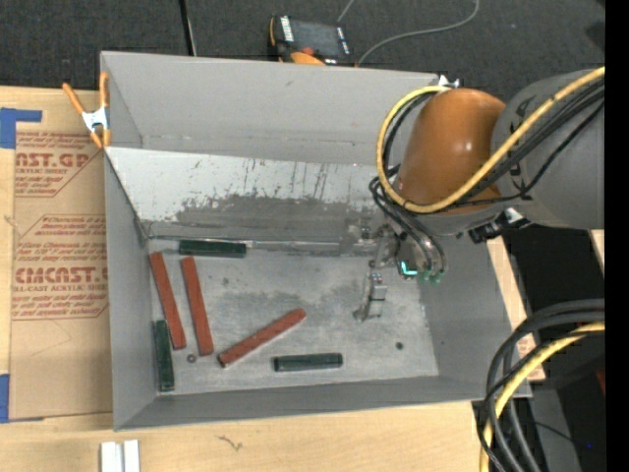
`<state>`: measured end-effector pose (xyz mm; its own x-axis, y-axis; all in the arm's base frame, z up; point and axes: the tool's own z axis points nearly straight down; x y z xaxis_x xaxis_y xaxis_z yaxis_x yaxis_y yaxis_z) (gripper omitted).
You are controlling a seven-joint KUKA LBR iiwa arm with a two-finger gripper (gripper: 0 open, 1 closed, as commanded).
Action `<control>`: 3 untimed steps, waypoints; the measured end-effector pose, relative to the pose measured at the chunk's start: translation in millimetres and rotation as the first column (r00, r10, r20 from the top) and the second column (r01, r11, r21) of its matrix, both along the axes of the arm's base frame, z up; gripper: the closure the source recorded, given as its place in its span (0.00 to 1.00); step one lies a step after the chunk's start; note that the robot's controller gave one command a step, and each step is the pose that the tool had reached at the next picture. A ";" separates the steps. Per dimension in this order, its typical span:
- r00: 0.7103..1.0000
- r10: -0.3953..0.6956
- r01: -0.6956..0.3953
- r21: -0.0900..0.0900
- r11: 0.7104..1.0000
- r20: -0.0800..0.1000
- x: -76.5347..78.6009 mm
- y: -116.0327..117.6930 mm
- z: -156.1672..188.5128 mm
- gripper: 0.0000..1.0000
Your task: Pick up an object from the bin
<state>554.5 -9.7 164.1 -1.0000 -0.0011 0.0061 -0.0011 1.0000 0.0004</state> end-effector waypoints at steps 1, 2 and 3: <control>0.999 -0.037 0.037 0.001 0.999 -0.002 -53.2 59.3 -98.2 0.00; 0.999 -0.039 0.039 0.001 0.999 0.004 -49.2 57.0 -91.5 1.00; 0.999 -0.040 0.040 -0.002 0.999 0.012 -71.2 14.0 -4.3 1.00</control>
Offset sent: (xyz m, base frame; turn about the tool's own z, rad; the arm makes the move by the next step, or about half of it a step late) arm -0.0500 0.0558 -0.0941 0.0411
